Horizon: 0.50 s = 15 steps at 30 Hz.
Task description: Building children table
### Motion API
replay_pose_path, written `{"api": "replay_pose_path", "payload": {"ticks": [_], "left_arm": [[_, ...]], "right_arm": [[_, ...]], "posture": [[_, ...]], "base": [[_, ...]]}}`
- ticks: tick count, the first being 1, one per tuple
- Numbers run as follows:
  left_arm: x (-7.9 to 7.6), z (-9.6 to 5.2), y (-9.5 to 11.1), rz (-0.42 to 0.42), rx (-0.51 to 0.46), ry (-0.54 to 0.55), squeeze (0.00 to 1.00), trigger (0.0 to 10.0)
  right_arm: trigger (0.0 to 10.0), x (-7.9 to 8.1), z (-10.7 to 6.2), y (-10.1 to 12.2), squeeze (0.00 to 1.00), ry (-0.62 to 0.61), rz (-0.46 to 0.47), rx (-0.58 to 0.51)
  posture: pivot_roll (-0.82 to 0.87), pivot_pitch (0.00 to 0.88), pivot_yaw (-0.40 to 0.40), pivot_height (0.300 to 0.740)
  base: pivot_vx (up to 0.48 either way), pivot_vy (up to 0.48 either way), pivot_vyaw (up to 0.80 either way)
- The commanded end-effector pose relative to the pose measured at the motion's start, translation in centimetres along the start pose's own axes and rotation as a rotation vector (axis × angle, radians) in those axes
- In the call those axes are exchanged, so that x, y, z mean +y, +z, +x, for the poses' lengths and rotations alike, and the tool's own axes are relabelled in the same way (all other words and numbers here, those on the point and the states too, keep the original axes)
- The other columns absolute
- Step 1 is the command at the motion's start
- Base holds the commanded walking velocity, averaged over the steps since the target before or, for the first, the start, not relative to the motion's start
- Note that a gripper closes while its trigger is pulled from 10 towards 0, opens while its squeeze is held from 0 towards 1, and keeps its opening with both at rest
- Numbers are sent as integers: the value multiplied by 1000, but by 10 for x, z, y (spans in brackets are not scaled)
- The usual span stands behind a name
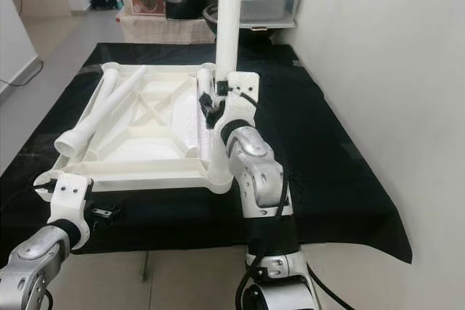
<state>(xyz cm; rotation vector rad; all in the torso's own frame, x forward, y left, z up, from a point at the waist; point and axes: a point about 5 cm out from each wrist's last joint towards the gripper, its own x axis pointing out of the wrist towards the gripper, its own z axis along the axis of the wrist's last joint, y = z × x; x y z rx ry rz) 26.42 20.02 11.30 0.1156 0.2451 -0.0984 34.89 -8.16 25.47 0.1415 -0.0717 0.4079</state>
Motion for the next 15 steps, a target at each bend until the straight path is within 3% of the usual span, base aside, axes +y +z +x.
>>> {"api": "replay_pose_path", "payload": {"ticks": [1,3,4,6,8,10,13,14,15], "left_arm": [[-1,0,-4,-13,12,4,0,10000],[-1,0,-5,-13,14,3,0,10000],[-1,0,-5,-13,14,3,0,10000],[-1,0,-6,-13,15,4,0,10000],[-1,0,-6,-13,15,4,0,10000],[0,1,-5,-11,12,5,0,10000],[0,1,-5,-11,12,5,0,10000],[0,2,-4,-9,10,5,0,10000],[1,1,-4,-7,10,5,0,10000]], "right_arm": [[10000,8,3,8,0,173,9,-6],[10000,5,-4,10,0,381,-27,-11],[10000,5,-4,10,0,381,-27,-11],[10000,3,-13,1,0,563,-99,19],[10000,3,-13,1,0,563,-99,19],[9412,3,-17,-21,0,704,-172,107],[9412,3,-17,-21,0,704,-172,107],[471,3,-17,-32,0,737,-172,143],[0,1,-10,-39,0,691,-142,163]], "posture": [[96,0,-42,740],[97,0,-43,740],[97,0,-43,740],[102,0,-45,740],[102,0,-45,740],[110,0,-46,740],[110,0,-46,740],[112,0,-47,740],[123,0,-50,740]], "base": [[0,0,0],[0,0,0],[0,0,0],[0,0,0],[0,0,0],[0,0,0],[0,0,0],[0,0,0],[0,0,0]]}}
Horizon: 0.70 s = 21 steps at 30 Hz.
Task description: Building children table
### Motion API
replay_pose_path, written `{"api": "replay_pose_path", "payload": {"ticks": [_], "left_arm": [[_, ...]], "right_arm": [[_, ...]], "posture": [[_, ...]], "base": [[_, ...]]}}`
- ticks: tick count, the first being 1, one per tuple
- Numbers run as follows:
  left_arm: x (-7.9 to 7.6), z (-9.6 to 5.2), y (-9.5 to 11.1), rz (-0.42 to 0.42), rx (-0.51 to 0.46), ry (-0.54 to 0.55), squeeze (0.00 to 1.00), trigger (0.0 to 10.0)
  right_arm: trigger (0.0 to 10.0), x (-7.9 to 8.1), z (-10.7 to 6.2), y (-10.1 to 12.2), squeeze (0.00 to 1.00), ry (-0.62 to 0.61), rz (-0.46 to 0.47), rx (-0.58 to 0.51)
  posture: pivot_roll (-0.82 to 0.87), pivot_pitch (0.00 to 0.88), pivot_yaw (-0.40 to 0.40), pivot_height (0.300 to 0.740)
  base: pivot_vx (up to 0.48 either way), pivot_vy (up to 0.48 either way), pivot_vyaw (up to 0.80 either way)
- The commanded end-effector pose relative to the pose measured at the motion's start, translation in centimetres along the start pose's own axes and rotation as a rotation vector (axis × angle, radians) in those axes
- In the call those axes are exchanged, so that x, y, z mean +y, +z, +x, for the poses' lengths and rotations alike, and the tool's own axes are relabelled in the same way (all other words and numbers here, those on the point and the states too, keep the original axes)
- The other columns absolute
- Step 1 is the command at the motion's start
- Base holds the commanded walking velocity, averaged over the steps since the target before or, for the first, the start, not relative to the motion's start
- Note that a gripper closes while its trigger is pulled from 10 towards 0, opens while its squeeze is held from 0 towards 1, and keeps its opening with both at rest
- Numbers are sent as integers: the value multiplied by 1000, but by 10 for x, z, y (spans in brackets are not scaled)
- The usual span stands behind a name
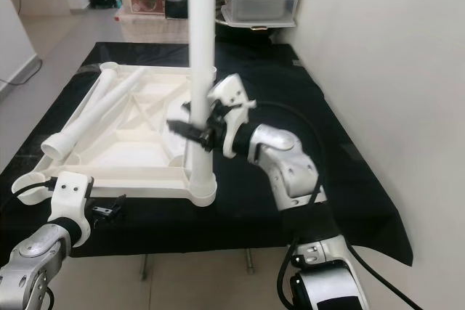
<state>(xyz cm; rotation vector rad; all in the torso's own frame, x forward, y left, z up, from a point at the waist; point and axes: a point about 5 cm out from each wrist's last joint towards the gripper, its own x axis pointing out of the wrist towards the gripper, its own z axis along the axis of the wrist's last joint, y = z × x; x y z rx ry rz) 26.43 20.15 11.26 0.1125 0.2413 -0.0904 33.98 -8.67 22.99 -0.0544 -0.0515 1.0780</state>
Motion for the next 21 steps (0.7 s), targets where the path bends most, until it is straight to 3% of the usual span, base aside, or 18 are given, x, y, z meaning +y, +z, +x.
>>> {"api": "replay_pose_path", "payload": {"ticks": [1,2,3,4,6,7,8,9,13,14,15,16,17,19,20,21], "left_arm": [[0,1,-4,-1,14,-3,0,10000],[0,1,-4,-1,14,-3,0,10000],[0,0,-4,0,16,-2,0,10000],[1,-1,-5,0,19,0,0,10000],[1,-1,-5,0,19,0,0,10000],[1,-2,-6,1,22,0,0,10000],[1,-2,-6,1,22,0,0,10000],[1,-2,-6,2,25,0,0,10000],[1,-2,-6,2,25,0,0,10000],[0,-3,-7,2,27,-1,0,10000],[0,-3,-7,2,27,-1,0,10000],[1,-3,-7,1,28,-3,0,10000],[0,-3,-7,0,30,-4,0,10000],[0,-3,-7,0,30,-4,0,10000],[0,-2,-7,-1,32,-7,0,10000],[0,-2,-7,-1,32,-7,0,10000]], "right_arm": [[0,0,10,-19,0,-10,55,61],[0,0,10,-19,0,-10,55,61],[0,-9,13,-23,0,-127,92,81],[0,-30,9,-32,0,-392,139,128],[0,-30,9,-32,0,-392,139,128],[0,-50,-5,-41,0,-674,189,170],[0,-50,-5,-41,0,-674,189,170],[0,-63,-24,-49,0,-945,237,192],[0,-63,-24,-49,0,-945,237,192],[0,-67,-42,-53,0,-1158,275,169],[0,-67,-42,-53,0,-1158,275,169],[9765,-50,-38,-48,0,-1185,279,149],[10000,-32,-30,-41,0,-1153,281,113],[10000,-32,-30,-41,0,-1153,281,113],[10000,-18,-19,-31,0,-1094,278,64],[10000,-18,-19,-31,0,-1094,278,64]], "posture": [[123,0,-50,740],[123,0,-50,740],[122,0,-48,740],[119,0,-46,740],[119,0,-46,740],[118,0,-45,740],[118,0,-45,740],[118,0,-46,740],[118,0,-46,740],[118,0,-43,740],[118,0,-43,740],[109,0,-33,740],[109,0,-33,740],[109,0,-33,740],[99,0,-30,740],[99,0,-30,740]], "base": [[0,0,0],[0,0,0],[0,0,0],[0,0,0],[0,0,0],[0,0,0],[0,0,0],[0,0,0],[0,0,0],[0,0,0],[0,0,0],[0,0,0],[0,0,0],[0,0,0],[0,0,0],[0,0,0]]}}
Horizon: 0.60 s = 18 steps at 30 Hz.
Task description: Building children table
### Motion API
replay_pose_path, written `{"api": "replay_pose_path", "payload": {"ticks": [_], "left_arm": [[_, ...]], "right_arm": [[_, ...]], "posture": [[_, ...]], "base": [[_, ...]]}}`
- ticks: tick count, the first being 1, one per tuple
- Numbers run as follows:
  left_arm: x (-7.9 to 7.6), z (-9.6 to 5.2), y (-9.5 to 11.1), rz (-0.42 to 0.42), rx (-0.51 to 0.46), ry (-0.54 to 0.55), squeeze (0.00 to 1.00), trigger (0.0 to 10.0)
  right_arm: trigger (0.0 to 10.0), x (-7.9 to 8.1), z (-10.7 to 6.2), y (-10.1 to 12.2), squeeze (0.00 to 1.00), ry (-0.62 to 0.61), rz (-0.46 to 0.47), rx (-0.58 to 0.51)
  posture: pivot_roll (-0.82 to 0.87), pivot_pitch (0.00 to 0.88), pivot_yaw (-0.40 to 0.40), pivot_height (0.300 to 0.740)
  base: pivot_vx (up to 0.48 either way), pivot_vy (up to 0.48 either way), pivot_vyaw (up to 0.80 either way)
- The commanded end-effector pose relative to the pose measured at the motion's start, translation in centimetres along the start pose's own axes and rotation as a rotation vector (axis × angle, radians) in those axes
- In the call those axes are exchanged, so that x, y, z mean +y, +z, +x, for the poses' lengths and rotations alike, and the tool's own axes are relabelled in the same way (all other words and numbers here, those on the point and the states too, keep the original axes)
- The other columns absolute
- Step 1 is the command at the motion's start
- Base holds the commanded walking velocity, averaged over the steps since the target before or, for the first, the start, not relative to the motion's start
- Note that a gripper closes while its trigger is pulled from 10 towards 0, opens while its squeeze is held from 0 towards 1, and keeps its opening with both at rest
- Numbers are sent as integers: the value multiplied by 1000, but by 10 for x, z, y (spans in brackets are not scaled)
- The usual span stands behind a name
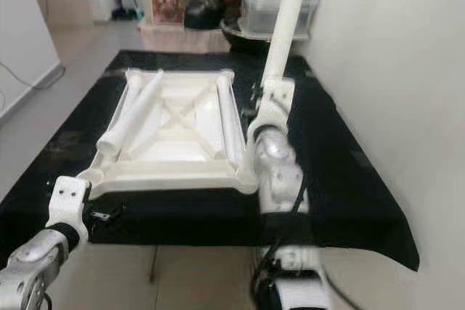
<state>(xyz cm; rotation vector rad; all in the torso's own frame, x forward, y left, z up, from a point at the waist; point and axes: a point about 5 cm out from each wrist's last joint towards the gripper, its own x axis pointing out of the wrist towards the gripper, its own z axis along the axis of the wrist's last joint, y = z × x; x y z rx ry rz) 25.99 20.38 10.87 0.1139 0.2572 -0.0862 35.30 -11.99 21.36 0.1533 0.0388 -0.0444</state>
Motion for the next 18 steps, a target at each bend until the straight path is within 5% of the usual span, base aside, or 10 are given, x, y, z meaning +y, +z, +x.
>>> {"api": "replay_pose_path", "payload": {"ticks": [1,2,5,6,7,8,11,13,18], "left_arm": [[-2,1,-2,-1,16,-10,0,10000],[-2,2,-2,-1,16,-13,0,10000],[-2,5,0,-7,9,-10,0,10000],[-2,5,-1,-8,9,-9,0,10000],[-2,5,-1,-8,9,-9,0,10000],[-2,4,-2,-10,10,-9,0,10000],[-4,5,-3,-11,11,-10,0,10000],[-4,5,-3,-11,11,-10,0,10000],[-5,6,-1,-11,6,-10,0,10000]], "right_arm": [[10000,5,-4,-15,0,21,21,83],[10000,17,-8,-8,1000,98,39,45],[10000,28,1,20,1000,273,42,-59],[10000,31,5,30,0,362,46,-94],[10000,31,5,30,0,362,46,-94],[10000,32,6,41,0,528,51,-164],[10000,29,2,43,0,712,52,-191],[10000,29,2,43,0,712,52,-191],[10000,19,-19,22,0,1137,-6,-66]], "posture": [[99,0,-30,740],[100,0,-32,740],[98,0,-37,740],[93,0,-36,740],[93,0,-36,740],[91,0,-39,740],[96,0,-42,740],[96,0,-42,740],[107,0,-49,740]], "base": [[0,0,0],[0,0,0],[0,0,0],[0,0,0],[0,0,0],[0,0,0],[0,0,0],[0,0,0],[0,0,0]]}}
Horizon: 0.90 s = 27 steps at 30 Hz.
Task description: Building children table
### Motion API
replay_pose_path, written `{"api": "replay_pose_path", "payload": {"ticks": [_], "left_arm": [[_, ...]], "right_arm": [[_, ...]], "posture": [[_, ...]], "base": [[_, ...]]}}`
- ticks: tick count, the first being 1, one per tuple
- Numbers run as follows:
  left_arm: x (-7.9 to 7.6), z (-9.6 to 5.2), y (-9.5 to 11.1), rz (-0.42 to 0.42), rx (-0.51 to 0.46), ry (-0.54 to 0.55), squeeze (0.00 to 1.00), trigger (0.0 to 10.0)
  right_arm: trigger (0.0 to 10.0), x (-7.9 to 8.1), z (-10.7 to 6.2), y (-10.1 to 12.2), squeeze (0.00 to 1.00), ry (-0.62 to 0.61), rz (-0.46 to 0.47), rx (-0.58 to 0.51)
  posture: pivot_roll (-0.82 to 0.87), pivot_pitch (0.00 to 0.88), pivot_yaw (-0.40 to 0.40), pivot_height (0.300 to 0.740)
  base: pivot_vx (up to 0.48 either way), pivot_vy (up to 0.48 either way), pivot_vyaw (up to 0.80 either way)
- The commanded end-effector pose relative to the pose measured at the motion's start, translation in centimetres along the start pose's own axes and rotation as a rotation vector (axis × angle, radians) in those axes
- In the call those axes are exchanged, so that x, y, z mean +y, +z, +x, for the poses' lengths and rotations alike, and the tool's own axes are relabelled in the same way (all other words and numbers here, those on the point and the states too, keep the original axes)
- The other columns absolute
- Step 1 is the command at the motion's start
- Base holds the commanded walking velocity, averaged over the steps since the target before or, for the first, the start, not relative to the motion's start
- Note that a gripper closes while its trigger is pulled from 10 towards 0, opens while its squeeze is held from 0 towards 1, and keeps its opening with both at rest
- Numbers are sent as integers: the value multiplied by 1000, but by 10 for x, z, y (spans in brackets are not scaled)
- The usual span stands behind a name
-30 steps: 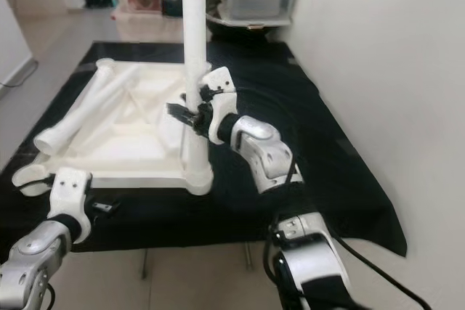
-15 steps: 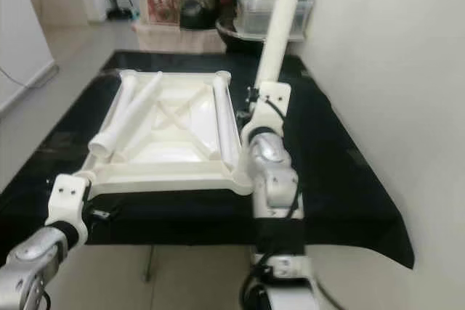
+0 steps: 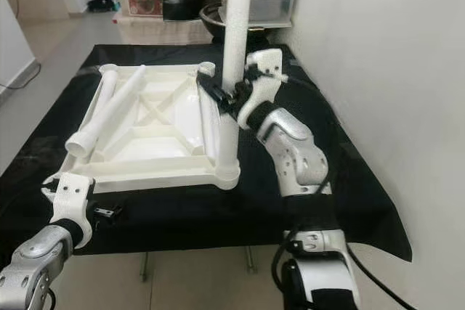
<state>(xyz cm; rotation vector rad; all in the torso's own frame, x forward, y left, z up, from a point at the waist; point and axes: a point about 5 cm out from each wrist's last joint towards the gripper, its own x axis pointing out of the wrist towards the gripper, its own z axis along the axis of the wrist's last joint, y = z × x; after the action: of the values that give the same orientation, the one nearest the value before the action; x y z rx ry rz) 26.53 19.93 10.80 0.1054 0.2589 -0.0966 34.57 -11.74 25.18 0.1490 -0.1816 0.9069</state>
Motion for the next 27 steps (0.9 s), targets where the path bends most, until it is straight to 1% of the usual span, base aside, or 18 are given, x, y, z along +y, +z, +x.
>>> {"api": "replay_pose_path", "payload": {"ticks": [1,3,4,5,6,7,8,9,12,15,16,17,18,19,20,25,26,27], "left_arm": [[-1,0,-2,-4,5,2,0,10000],[0,0,-2,-3,6,4,0,10000],[1,-1,-3,-2,7,5,0,10000],[1,-1,-3,-2,7,5,0,10000],[2,-1,-3,-1,9,7,0,10000],[2,-1,-3,-1,9,7,0,10000],[1,-1,-3,-1,11,9,0,10000],[1,-1,-3,-1,11,9,0,10000],[0,-3,-5,0,14,6,0,10000],[0,-3,-5,0,15,6,0,10000],[1,-3,-5,1,16,5,0,10000],[1,-3,-5,1,16,5,0,10000],[1,-3,-5,2,17,5,0,10000],[1,-3,-5,3,17,4,0,10000],[1,-2,-5,3,17,3,0,10000],[-1,-2,-5,2,18,-4,0,10000],[-2,-1,-5,2,19,-8,0,10000],[-2,-1,-5,2,19,-8,0,10000]], "right_arm": [[10000,15,2,-14,0,171,47,61],[9765,21,0,-21,0,246,38,100],[4510,26,0,-26,0,291,29,124],[4510,26,0,-26,0,291,29,124],[706,30,5,-32,0,304,12,145],[706,30,5,-32,0,304,12,145],[0,27,15,-42,0,212,-18,175],[0,27,15,-42,0,212,-18,175],[0,-5,20,-52,0,-118,-16,197],[0,-13,18,-55,0,-224,-8,210],[0,-29,11,-59,0,-419,15,237],[0,-29,11,-59,0,-419,15,237],[0,-45,-7,-63,0,-669,24,269],[0,-52,-21,-66,0,-842,30,277],[0,-55,-31,-66,0,-937,28,281],[0,-43,-36,-62,0,-994,34,236],[10000,-32,-30,-60,0,-1008,31,222],[10000,-32,-30,-60,0,-1008,31,222]], "posture": [[107,0,-49,740],[116,0,-53,740],[118,0,-55,740],[118,0,-55,740],[122,0,-57,740],[122,0,-57,740],[126,0,-58,740],[126,0,-58,740],[123,0,-54,740],[122,0,-53,740],[116,0,-50,740],[116,0,-50,740],[115,0,-49,740],[110,0,-46,740],[110,0,-46,740],[99,0,-37,740],[93,0,-32,740],[93,0,-32,740]], "base": [[0,0,0],[0,0,0],[0,0,0],[0,0,0],[0,0,0],[0,0,0],[0,0,0],[0,0,0],[0,0,0],[0,0,0],[0,0,0],[0,0,0],[0,0,0],[0,0,0],[0,0,0],[0,0,0],[0,0,0],[0,0,0]]}}
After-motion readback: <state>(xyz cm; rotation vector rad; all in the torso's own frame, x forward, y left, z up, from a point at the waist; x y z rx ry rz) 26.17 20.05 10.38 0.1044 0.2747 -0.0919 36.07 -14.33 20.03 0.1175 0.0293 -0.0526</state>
